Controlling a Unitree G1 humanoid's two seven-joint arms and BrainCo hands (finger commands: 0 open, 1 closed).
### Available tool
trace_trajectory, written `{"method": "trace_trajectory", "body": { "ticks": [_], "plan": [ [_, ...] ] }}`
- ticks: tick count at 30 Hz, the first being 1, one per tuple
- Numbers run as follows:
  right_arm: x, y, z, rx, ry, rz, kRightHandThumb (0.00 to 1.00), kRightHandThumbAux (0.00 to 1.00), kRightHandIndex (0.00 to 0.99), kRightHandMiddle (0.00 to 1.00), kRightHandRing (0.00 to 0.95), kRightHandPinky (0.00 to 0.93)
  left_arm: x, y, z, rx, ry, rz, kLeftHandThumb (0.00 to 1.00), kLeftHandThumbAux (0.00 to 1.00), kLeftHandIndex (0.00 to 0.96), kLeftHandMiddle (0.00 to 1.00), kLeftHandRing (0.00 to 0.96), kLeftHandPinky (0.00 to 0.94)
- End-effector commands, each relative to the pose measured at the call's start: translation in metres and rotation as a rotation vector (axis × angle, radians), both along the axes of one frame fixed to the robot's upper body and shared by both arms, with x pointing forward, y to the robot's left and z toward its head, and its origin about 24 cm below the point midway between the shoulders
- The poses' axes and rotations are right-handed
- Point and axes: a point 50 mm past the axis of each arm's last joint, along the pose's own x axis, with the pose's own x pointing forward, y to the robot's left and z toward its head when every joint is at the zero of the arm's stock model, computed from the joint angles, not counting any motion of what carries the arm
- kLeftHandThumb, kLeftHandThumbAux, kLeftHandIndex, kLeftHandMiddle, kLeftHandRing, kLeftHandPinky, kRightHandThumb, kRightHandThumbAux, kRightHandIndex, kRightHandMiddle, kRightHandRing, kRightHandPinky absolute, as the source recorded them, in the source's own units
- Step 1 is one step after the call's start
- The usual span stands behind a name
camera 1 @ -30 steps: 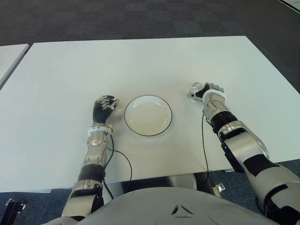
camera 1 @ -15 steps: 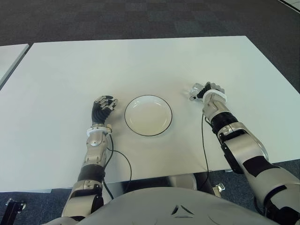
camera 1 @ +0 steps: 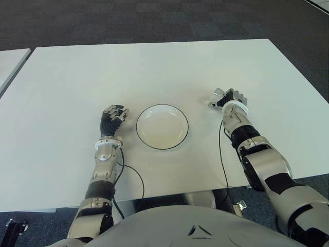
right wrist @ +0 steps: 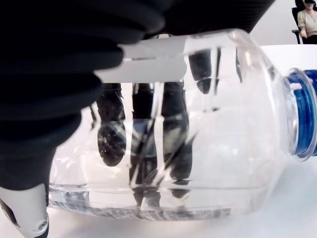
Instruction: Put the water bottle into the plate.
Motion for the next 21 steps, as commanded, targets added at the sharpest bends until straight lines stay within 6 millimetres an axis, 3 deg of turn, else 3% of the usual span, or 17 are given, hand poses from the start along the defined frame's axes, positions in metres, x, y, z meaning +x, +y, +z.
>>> {"method": "trace_trajectory", "body": {
  "ticks": [1, 12, 21],
  "plan": [
    [-0.011, 0.004, -0.018, 0.066, 0.031, -0.010, 0.701, 0.725, 0.438, 0.852, 0.856, 0.877, -0.001, 0.002, -0.002, -0.010, 0.015, 0.015, 0.708, 0.717, 0.434, 0.567, 0.561, 0.540],
    [-0.008, 0.008, -0.005, 0.072, -0.122, -0.008, 0.702, 0.727, 0.438, 0.873, 0.863, 0.858, -0.001, 0.002, -0.002, -0.002, 0.020, 0.018, 0.708, 0.717, 0.433, 0.566, 0.566, 0.544],
    [-0.010, 0.043, 0.032, 0.116, -0.485, 0.029, 0.703, 0.725, 0.439, 0.842, 0.844, 0.850, -0.001, 0.001, -0.001, 0.002, 0.015, 0.015, 0.708, 0.716, 0.433, 0.566, 0.566, 0.540]
  ]
}}
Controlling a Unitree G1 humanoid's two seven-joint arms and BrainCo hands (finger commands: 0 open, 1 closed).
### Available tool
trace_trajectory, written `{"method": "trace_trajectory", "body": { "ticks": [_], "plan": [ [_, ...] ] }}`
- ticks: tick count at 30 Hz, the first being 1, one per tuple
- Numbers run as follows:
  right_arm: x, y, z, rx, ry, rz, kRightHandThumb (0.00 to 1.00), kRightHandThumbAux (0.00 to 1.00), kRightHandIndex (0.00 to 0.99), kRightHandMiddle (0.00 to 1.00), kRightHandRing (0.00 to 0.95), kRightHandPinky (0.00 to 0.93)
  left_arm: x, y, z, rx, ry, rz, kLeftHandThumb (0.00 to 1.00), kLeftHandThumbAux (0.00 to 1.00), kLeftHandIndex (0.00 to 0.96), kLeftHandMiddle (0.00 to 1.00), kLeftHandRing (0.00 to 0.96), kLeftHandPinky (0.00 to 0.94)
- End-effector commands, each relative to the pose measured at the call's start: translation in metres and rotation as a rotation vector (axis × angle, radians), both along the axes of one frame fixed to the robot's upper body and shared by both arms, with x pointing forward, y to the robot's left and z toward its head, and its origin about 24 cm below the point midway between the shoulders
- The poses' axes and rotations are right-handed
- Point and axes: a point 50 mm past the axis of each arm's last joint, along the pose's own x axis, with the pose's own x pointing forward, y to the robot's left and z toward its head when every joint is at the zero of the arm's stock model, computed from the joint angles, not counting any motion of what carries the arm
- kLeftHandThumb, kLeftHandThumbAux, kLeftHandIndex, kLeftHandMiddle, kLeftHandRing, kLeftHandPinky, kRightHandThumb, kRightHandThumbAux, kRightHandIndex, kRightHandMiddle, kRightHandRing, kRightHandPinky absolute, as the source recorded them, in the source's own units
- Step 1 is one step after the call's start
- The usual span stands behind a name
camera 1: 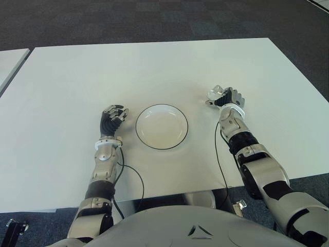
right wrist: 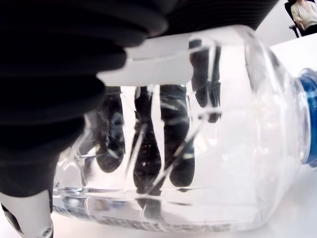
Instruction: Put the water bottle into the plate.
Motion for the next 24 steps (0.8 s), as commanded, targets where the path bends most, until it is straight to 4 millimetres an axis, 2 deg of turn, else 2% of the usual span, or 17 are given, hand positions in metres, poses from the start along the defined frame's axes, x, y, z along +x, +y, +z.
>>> {"method": "trace_trajectory", "body": {
  "ticks": [1, 5, 12, 24],
  "plan": [
    [-0.002, 0.019, 0.023, 0.041, -0.213, 0.035, 0.703, 0.724, 0.439, 0.841, 0.844, 0.850, -0.001, 0.001, -0.001, 0.002, 0.012, 0.011, 0.708, 0.717, 0.434, 0.565, 0.564, 0.540],
    [-0.003, 0.028, 0.032, 0.062, -0.338, 0.060, 0.703, 0.723, 0.440, 0.841, 0.847, 0.852, -0.002, 0.001, -0.001, -0.001, 0.013, 0.011, 0.707, 0.717, 0.433, 0.565, 0.562, 0.539],
    [-0.004, 0.055, 0.051, 0.090, -0.545, 0.181, 0.706, 0.722, 0.440, 0.857, 0.864, 0.873, -0.001, 0.000, 0.001, 0.006, 0.008, 0.018, 0.708, 0.717, 0.433, 0.565, 0.561, 0.537],
    [-0.012, 0.087, 0.052, 0.062, -0.744, 0.618, 0.708, 0.723, 0.439, 0.896, 0.898, 0.888, -0.001, -0.003, -0.002, -0.005, 0.034, 0.010, 0.708, 0.716, 0.433, 0.566, 0.564, 0.537]
  ]
}}
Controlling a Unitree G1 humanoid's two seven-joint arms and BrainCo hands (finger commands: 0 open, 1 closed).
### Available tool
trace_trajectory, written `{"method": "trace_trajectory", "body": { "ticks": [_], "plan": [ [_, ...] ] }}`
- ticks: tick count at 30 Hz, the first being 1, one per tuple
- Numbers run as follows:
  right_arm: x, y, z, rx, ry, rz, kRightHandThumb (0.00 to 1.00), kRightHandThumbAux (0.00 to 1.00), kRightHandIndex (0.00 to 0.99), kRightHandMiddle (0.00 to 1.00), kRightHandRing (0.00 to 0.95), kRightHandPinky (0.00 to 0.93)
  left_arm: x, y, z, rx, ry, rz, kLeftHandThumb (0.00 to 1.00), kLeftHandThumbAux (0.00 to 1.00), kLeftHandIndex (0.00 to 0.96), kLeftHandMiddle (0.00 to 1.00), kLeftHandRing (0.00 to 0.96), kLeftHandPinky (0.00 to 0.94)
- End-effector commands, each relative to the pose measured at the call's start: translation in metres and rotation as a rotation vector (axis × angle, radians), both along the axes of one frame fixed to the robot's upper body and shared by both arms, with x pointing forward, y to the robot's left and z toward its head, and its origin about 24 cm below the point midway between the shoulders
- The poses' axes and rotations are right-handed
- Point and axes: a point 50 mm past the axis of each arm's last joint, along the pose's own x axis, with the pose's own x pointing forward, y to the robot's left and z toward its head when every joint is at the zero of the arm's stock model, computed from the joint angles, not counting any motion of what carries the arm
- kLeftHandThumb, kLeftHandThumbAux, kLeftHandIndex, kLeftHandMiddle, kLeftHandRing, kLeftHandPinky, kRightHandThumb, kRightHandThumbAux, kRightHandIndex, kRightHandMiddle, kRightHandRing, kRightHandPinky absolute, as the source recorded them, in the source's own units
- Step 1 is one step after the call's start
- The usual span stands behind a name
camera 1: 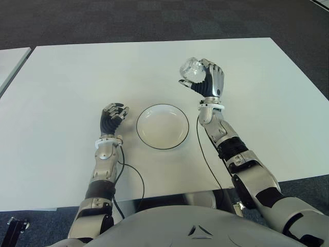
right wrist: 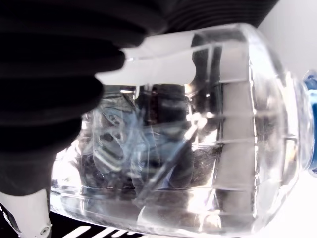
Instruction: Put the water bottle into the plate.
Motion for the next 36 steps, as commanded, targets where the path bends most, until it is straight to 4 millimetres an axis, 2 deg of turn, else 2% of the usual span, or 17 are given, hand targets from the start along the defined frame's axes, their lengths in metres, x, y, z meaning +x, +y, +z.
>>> {"method": "trace_trajectory", "body": {
  "ticks": [1, 9, 16, 24, 36],
  "plan": [
    [-0.002, 0.014, 0.007, -0.027, -0.108, 0.175, 0.708, 0.723, 0.438, 0.899, 0.899, 0.887, -0.003, -0.001, -0.008, -0.015, 0.047, 0.009, 0.708, 0.716, 0.433, 0.565, 0.563, 0.536],
    [-0.010, 0.028, 0.004, -0.071, -0.145, 0.380, 0.709, 0.723, 0.438, 0.908, 0.902, 0.886, -0.001, -0.001, -0.010, 0.000, 0.050, -0.008, 0.706, 0.717, 0.432, 0.558, 0.558, 0.534],
    [-0.015, 0.033, -0.001, -0.150, -0.125, 0.492, 0.711, 0.721, 0.439, 0.910, 0.900, 0.883, 0.000, -0.002, -0.011, 0.002, 0.044, -0.020, 0.705, 0.718, 0.432, 0.555, 0.554, 0.535],
    [-0.019, 0.037, -0.014, -0.289, 0.051, 0.602, 0.713, 0.719, 0.439, 0.897, 0.891, 0.877, 0.000, -0.004, -0.017, -0.009, 0.092, -0.014, 0.704, 0.719, 0.430, 0.544, 0.542, 0.522],
    [-0.027, 0.039, -0.020, -0.429, 0.291, 0.649, 0.712, 0.718, 0.440, 0.894, 0.881, 0.873, 0.001, -0.006, -0.030, -0.016, 0.187, -0.001, 0.699, 0.722, 0.425, 0.510, 0.517, 0.507]
  ]
}}
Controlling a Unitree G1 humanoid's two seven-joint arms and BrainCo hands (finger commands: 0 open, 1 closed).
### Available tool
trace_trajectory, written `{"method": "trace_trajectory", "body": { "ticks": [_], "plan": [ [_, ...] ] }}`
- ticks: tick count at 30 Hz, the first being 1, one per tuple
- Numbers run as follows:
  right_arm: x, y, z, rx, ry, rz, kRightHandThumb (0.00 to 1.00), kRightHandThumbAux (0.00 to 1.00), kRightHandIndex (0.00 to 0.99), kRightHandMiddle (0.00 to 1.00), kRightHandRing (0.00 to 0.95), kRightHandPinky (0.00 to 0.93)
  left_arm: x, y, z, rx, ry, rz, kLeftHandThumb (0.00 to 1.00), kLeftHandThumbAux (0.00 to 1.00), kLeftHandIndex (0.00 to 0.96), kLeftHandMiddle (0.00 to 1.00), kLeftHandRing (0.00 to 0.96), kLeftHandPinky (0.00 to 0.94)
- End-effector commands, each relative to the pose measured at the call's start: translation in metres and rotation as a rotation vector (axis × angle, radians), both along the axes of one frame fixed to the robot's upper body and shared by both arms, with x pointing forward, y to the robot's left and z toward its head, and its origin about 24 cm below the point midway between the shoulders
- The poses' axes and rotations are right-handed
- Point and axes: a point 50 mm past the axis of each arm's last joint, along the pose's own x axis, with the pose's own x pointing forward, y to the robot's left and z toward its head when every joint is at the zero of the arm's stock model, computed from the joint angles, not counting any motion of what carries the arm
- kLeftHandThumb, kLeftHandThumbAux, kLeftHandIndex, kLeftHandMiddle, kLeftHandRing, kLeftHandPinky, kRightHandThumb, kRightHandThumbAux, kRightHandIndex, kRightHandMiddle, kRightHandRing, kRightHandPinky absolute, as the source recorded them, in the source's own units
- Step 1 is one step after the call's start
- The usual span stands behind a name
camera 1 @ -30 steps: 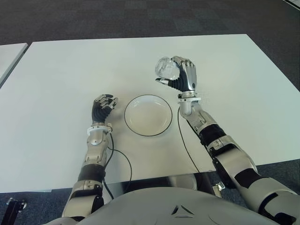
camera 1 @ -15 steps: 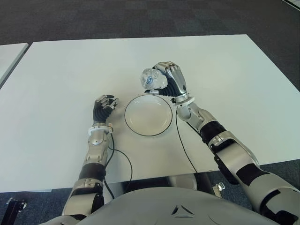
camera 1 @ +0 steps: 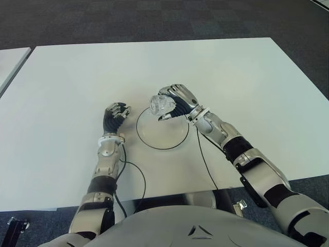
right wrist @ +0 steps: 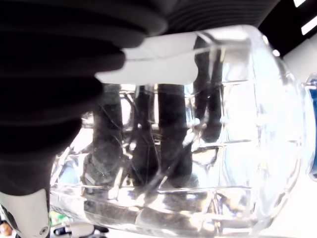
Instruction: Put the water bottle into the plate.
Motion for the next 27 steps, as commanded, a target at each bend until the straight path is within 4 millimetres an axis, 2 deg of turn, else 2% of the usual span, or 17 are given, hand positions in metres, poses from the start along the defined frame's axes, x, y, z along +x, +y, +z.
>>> {"method": "trace_trajectory", "body": {
  "ticks": [1, 13, 19, 27],
  "plan": [
    [-0.003, -0.002, 0.001, -0.034, 0.055, -0.013, 0.712, 0.718, 0.440, 0.893, 0.879, 0.871, -0.009, -0.001, -0.021, -0.013, 0.126, 0.017, 0.699, 0.722, 0.425, 0.510, 0.516, 0.505],
    [-0.010, -0.004, 0.002, -0.072, 0.086, -0.034, 0.710, 0.720, 0.440, 0.868, 0.856, 0.853, -0.009, -0.004, -0.033, -0.043, 0.153, 0.001, 0.700, 0.725, 0.422, 0.494, 0.493, 0.488],
    [-0.011, -0.007, 0.007, -0.068, 0.027, -0.013, 0.709, 0.720, 0.439, 0.904, 0.885, 0.898, -0.010, -0.005, -0.039, -0.050, 0.183, 0.000, 0.700, 0.726, 0.420, 0.474, 0.476, 0.479],
    [-0.014, -0.010, 0.012, -0.026, 0.010, 0.033, 0.707, 0.722, 0.438, 0.920, 0.897, 0.895, -0.010, -0.005, -0.043, -0.045, 0.205, 0.004, 0.705, 0.725, 0.420, 0.468, 0.469, 0.474]
  ]
}}
